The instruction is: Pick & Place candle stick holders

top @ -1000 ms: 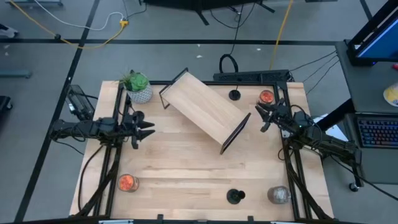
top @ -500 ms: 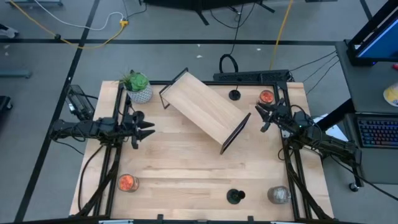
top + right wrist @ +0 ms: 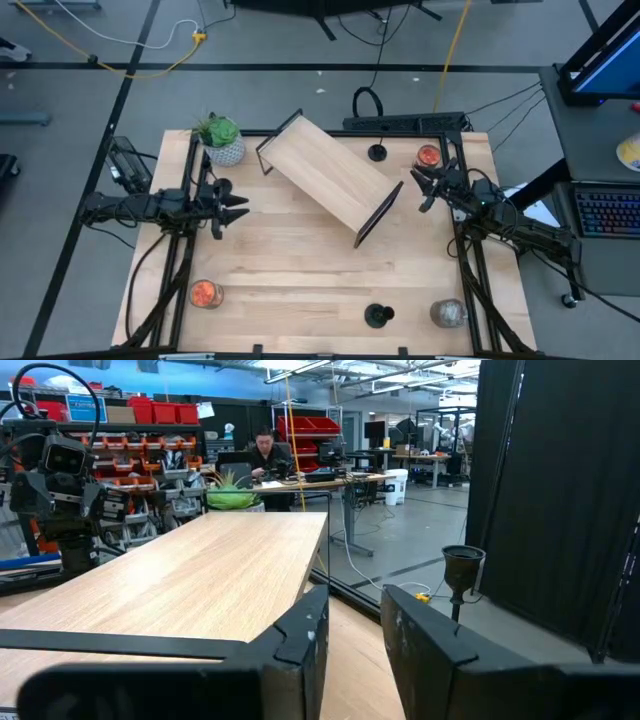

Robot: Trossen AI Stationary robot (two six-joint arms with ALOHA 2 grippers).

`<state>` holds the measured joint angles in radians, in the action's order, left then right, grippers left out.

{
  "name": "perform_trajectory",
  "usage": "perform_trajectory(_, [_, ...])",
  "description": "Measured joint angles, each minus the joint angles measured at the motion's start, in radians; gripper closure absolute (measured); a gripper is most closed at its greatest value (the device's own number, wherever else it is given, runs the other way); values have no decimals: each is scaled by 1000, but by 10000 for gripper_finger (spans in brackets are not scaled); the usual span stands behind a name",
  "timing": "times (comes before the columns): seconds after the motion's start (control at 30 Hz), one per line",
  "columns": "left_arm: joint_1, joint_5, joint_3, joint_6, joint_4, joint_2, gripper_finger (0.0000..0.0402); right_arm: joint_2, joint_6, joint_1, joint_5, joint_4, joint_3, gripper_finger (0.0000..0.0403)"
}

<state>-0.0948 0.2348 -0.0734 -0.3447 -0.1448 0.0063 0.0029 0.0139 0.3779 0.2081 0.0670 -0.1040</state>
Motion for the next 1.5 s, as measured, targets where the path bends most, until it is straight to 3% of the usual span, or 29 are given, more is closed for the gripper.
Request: perform_trajectory(1.5, [1, 29, 2, -1, 30, 0, 224, 4, 0, 0, 0, 12, 0, 312])
